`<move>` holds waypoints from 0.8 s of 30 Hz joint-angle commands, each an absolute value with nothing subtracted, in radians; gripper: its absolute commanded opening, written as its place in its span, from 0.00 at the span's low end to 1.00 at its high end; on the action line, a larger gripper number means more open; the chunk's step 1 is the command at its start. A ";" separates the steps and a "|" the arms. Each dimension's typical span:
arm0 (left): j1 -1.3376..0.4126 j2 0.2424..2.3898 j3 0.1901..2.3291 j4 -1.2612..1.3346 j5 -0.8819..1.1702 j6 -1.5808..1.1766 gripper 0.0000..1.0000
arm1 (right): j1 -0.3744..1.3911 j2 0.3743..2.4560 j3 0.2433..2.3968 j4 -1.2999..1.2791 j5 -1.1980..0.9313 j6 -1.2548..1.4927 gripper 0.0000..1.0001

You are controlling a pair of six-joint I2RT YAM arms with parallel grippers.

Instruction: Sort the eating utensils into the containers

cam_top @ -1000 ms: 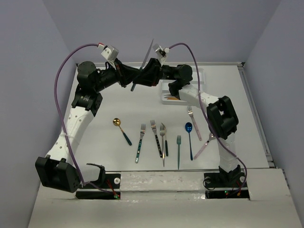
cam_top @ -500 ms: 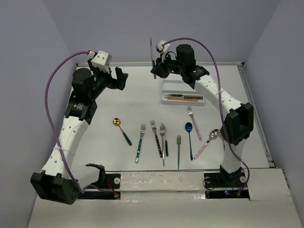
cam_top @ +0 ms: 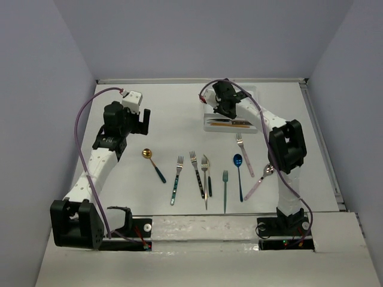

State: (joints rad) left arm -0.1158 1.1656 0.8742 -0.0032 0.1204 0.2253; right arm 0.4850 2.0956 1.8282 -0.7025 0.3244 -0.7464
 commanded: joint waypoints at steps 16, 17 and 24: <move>-0.097 1.127 0.851 0.095 0.156 0.247 0.99 | 0.474 1.822 1.412 -0.382 0.440 -1.239 0.00; -0.097 1.129 0.853 0.095 0.156 0.247 0.99 | 0.474 1.818 1.411 -0.373 0.442 -1.265 0.00; -0.097 1.120 0.848 0.095 0.152 0.252 0.99 | 0.454 1.865 1.431 -0.376 0.428 -1.378 0.00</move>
State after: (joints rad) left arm -0.1005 1.1542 0.8577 0.0486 0.1429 0.2386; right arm 0.4725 1.8458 1.4109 -0.4469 0.4458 -1.2819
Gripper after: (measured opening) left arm 0.989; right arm 0.217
